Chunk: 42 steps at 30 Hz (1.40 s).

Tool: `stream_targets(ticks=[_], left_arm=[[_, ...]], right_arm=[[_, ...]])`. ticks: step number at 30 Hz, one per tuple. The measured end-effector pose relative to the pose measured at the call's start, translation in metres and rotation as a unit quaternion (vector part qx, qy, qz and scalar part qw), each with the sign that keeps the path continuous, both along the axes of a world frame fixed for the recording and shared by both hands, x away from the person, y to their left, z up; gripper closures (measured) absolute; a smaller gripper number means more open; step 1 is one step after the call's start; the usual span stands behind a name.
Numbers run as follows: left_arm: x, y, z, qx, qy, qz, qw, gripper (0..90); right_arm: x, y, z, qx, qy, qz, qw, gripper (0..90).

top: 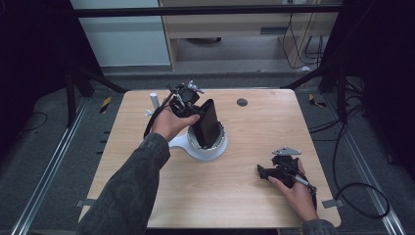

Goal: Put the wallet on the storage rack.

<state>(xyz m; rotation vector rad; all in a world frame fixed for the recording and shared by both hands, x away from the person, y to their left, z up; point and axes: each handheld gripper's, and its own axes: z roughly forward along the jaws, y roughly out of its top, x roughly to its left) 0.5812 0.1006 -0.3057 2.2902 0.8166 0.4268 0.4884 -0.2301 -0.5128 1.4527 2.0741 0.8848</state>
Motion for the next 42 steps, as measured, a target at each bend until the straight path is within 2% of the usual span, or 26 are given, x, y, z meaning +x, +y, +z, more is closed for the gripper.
stream_targets(ticks=[5,12,13,18,19,22,23,24,25,27,30,36,42], left_arm=[[-0.010,0.007,0.010,-0.016,-0.017,-0.004,0.9997,62.1],[-0.020,0.018,0.018,-0.017,-0.029,-0.007,0.9994,55.8],[-0.022,0.020,0.020,-0.019,-0.034,-0.006,0.9992,52.2],[-0.030,0.024,0.024,-0.024,-0.045,-0.012,0.9986,45.6],[-0.033,0.025,0.025,-0.029,-0.045,-0.014,0.9984,40.5],[-0.035,0.026,0.026,-0.037,-0.043,-0.016,0.9983,31.6],[-0.036,0.026,0.026,-0.037,-0.044,-0.017,0.9982,31.6],[-0.038,0.026,0.026,-0.037,-0.047,-0.017,0.9981,25.2],[-0.041,0.026,0.027,-0.044,-0.048,-0.016,0.9977,22.6],[-0.043,0.026,0.027,-0.045,-0.050,-0.017,0.9976,18.8],[-0.048,0.024,0.026,-0.040,-0.057,-0.020,0.9974,16.2],[-0.061,0.025,0.023,-0.044,-0.073,-0.024,0.9961,11.0],[-0.069,0.028,0.015,-0.048,-0.070,-0.029,0.9960,8.6]], right_arm=[[0.000,0.000,0.000,0.000,0.000,0.000,1.0000,0.7],[0.000,0.000,0.000,0.000,0.000,0.000,1.0000,0.7],[0.000,0.000,0.000,0.000,0.001,0.000,1.0000,0.7],[0.000,0.000,0.000,0.000,0.001,0.000,1.0000,0.7],[0.000,0.000,0.000,0.000,0.001,0.000,1.0000,0.7],[0.000,0.000,0.000,0.000,0.001,0.000,1.0000,0.7],[0.000,0.000,0.000,0.000,0.001,0.000,1.0000,0.7],[0.000,0.000,0.000,0.000,0.001,0.000,1.0000,0.7],[0.000,0.000,0.000,0.000,0.000,0.000,1.0000,0.7],[0.000,0.000,0.000,0.000,0.001,0.000,1.0000,0.7],[0.000,0.000,0.000,0.000,0.001,0.000,1.0000,0.7],[0.000,0.000,0.000,0.000,0.001,0.000,1.0000,0.7],[0.000,0.000,0.000,0.000,0.001,0.000,1.0000,0.7]])
